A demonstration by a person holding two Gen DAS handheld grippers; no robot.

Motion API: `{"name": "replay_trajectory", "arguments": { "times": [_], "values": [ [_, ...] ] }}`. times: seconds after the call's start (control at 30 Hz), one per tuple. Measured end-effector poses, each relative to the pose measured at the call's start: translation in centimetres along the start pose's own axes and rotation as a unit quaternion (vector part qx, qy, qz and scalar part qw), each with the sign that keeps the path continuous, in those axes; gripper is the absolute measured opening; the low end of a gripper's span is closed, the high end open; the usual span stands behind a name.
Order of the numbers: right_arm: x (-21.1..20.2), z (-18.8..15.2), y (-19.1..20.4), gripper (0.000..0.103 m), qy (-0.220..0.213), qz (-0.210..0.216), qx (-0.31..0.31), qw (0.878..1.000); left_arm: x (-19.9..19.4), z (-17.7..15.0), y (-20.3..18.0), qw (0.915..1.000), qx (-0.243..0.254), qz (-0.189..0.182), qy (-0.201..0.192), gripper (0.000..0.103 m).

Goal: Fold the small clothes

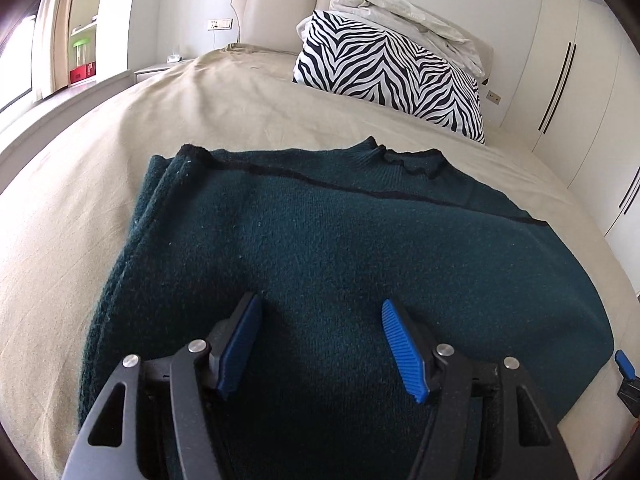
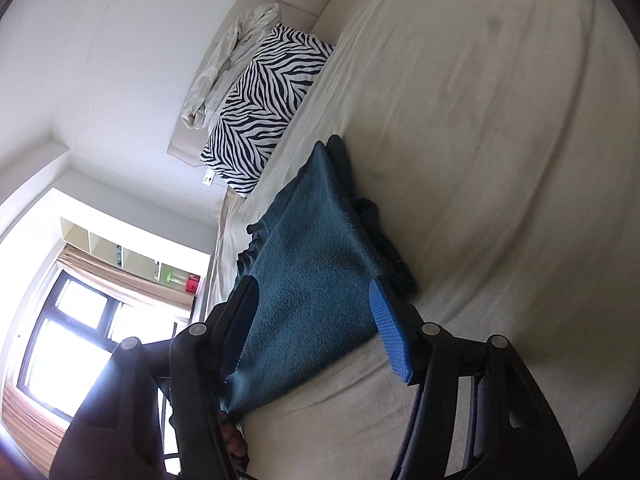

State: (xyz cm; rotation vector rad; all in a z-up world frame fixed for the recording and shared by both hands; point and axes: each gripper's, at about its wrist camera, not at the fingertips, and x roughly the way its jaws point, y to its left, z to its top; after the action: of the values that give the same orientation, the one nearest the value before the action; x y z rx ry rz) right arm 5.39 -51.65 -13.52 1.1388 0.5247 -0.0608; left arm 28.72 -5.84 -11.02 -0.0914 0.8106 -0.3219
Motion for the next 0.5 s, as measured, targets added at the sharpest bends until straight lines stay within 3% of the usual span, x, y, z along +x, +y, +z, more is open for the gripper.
{"name": "replay_trajectory", "arguments": {
  "times": [0.1, 0.3, 0.5],
  "values": [
    [-1.2, -0.7, -0.5, 0.06, 0.001, 0.01, 0.04, 0.999, 0.0, 0.0, 0.1, 1.0, -0.002, -0.003, -0.001, 0.065],
    [2.2, -2.4, -0.3, 0.06, 0.026, -0.021, 0.075, 0.997, 0.0, 0.0, 0.2, 0.9999, -0.007, -0.009, -0.001, 0.065],
    [3.8, -2.5, -0.4, 0.06, 0.0, -0.026, 0.128, 0.991, 0.0, -0.1, 0.5, 0.9998, -0.011, -0.017, -0.004, 0.065]
  ]
}}
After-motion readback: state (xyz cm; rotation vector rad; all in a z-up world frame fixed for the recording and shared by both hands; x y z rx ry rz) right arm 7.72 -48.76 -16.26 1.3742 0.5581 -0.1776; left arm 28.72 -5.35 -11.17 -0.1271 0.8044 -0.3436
